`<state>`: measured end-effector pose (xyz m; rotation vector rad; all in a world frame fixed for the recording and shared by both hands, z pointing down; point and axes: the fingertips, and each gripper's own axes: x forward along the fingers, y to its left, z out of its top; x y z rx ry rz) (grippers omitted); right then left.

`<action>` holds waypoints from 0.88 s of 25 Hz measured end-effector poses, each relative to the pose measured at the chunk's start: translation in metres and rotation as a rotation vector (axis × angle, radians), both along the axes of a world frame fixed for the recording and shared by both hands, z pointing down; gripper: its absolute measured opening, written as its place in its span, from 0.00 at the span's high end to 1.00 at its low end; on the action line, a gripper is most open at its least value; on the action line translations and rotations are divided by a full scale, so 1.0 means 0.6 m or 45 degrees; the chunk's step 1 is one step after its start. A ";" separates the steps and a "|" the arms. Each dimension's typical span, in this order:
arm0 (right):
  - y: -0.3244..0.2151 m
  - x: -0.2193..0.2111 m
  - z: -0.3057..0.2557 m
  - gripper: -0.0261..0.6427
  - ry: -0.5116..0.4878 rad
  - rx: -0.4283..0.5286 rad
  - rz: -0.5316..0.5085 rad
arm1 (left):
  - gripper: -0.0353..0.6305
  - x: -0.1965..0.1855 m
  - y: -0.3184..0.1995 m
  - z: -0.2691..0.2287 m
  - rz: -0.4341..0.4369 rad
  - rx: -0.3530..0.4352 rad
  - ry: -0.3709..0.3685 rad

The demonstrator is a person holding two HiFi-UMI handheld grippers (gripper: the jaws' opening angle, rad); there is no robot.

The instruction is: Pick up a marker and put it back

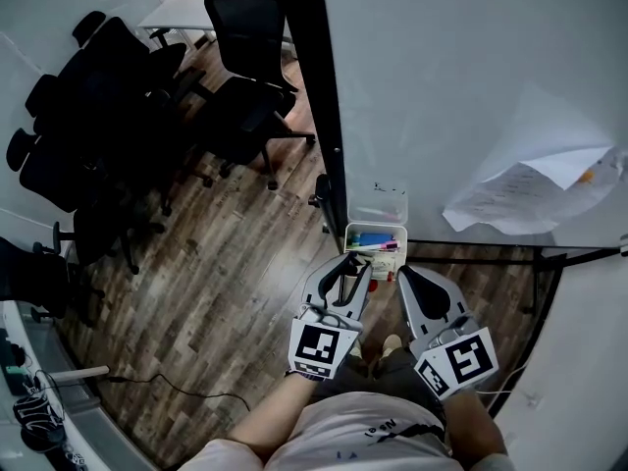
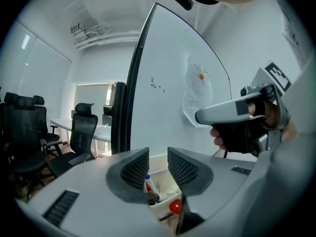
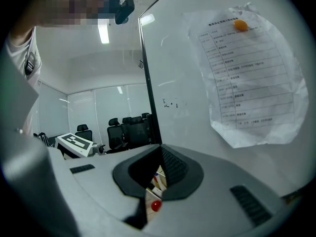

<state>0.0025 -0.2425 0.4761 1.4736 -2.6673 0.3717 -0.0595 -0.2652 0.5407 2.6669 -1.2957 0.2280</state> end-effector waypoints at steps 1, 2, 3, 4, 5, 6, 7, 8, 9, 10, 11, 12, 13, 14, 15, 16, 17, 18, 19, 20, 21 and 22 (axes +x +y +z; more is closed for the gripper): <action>0.000 -0.002 -0.001 0.94 -0.001 0.000 -0.004 | 0.78 -0.002 0.000 -0.004 -0.004 0.002 -0.001; 0.001 -0.004 -0.003 0.94 -0.003 0.000 -0.008 | 0.78 -0.004 0.001 -0.009 -0.008 0.006 0.000; 0.002 -0.005 -0.007 0.94 -0.005 0.001 -0.010 | 0.78 -0.006 0.002 -0.017 -0.011 0.013 0.004; 0.004 -0.005 -0.011 0.94 -0.006 0.001 -0.011 | 0.78 -0.007 0.003 -0.026 -0.012 0.022 0.009; 0.005 -0.005 -0.015 0.94 -0.007 0.001 -0.011 | 0.78 -0.006 0.005 -0.035 -0.010 0.028 0.015; 0.007 -0.005 -0.020 0.94 -0.009 0.002 -0.012 | 0.78 -0.005 0.008 -0.042 -0.007 0.025 0.019; 0.008 -0.004 -0.024 0.94 -0.011 0.002 -0.012 | 0.78 -0.004 0.012 -0.048 -0.002 0.018 0.023; 0.010 -0.003 -0.029 0.94 -0.013 0.002 -0.012 | 0.78 -0.002 0.015 -0.055 0.002 0.013 0.028; 0.012 -0.002 -0.033 0.94 -0.016 0.003 -0.012 | 0.78 0.000 0.018 -0.063 0.007 0.012 0.035; 0.013 0.000 -0.037 0.94 -0.019 0.004 -0.012 | 0.78 0.003 0.020 -0.071 0.011 0.017 0.042; 0.015 0.001 -0.041 0.94 -0.021 0.006 -0.011 | 0.78 0.005 0.023 -0.081 0.017 0.027 0.047; 0.016 0.003 -0.045 0.94 -0.023 0.008 -0.011 | 0.78 0.008 0.025 -0.091 0.023 0.034 0.052; 0.018 0.005 -0.050 0.94 -0.025 0.011 -0.009 | 0.78 0.010 0.029 -0.099 0.030 0.034 0.056; 0.020 0.007 -0.055 0.94 -0.027 0.014 -0.008 | 0.78 0.013 0.033 -0.106 0.037 0.029 0.061; 0.022 0.009 -0.060 0.94 -0.028 0.019 -0.008 | 0.78 0.015 0.037 -0.114 0.044 0.026 0.071; 0.024 0.011 -0.065 0.94 -0.029 0.023 -0.008 | 0.78 0.017 0.041 -0.123 0.049 0.025 0.083; 0.026 0.013 -0.069 0.94 -0.029 0.028 -0.009 | 0.79 0.018 0.045 -0.131 0.051 0.024 0.094; 0.027 0.015 -0.074 0.94 -0.030 0.035 -0.011 | 0.79 0.019 0.049 -0.139 0.049 0.021 0.103; 0.029 0.017 -0.079 0.94 -0.030 0.042 -0.013 | 0.79 0.020 0.052 -0.148 0.046 0.019 0.113; 0.031 0.018 -0.085 0.94 -0.031 0.050 -0.016 | 0.80 0.021 0.056 -0.158 0.042 0.017 0.123; 0.034 0.020 -0.092 0.94 -0.031 0.059 -0.018 | 0.82 0.022 0.060 -0.170 0.041 0.022 0.137; 0.036 0.021 -0.099 0.94 -0.032 0.068 -0.020 | 0.83 0.024 0.065 -0.182 0.043 0.035 0.152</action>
